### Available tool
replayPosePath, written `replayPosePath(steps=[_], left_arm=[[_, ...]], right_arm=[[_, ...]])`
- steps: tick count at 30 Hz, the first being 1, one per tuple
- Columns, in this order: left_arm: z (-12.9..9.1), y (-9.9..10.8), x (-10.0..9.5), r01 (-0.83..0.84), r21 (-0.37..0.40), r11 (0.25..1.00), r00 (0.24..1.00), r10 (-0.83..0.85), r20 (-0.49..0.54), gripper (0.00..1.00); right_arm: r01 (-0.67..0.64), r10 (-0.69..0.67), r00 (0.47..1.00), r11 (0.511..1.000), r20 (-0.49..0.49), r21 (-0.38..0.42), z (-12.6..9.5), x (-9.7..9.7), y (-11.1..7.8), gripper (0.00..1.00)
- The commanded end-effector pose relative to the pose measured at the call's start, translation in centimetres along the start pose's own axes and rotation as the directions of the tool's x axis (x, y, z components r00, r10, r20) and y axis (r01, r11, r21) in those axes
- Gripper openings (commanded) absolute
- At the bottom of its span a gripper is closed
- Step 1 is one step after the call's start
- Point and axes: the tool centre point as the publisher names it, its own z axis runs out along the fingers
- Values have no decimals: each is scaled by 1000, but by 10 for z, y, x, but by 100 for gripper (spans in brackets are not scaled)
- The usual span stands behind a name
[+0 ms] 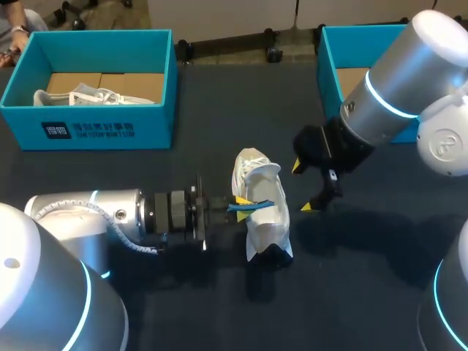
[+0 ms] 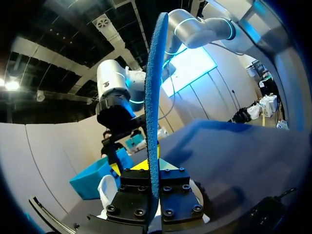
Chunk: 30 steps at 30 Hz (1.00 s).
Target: Take the shoe out of the shoebox, open the shoe tongue, remove and reinsert the insole, then place the shoe into the shoebox
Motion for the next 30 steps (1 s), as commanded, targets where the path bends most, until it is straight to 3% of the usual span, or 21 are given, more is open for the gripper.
replayPosePath(steps=[1,14,30], left_arm=[[-3,-5,-2,-3,5,1000,1000,3,0,0],[3,-12,-7,-17,30,999,1000,18,-5,0],[29,-10,-11,-41,55,998,999,42,-26,0]], right_arm=[[-1,1,1000,1000,1,3,0,1,0,100],[-15,15,1000,1000,14,7,-4,2,-2,100],[-41,41,999,999,27,10,-10,6,-17,100]])
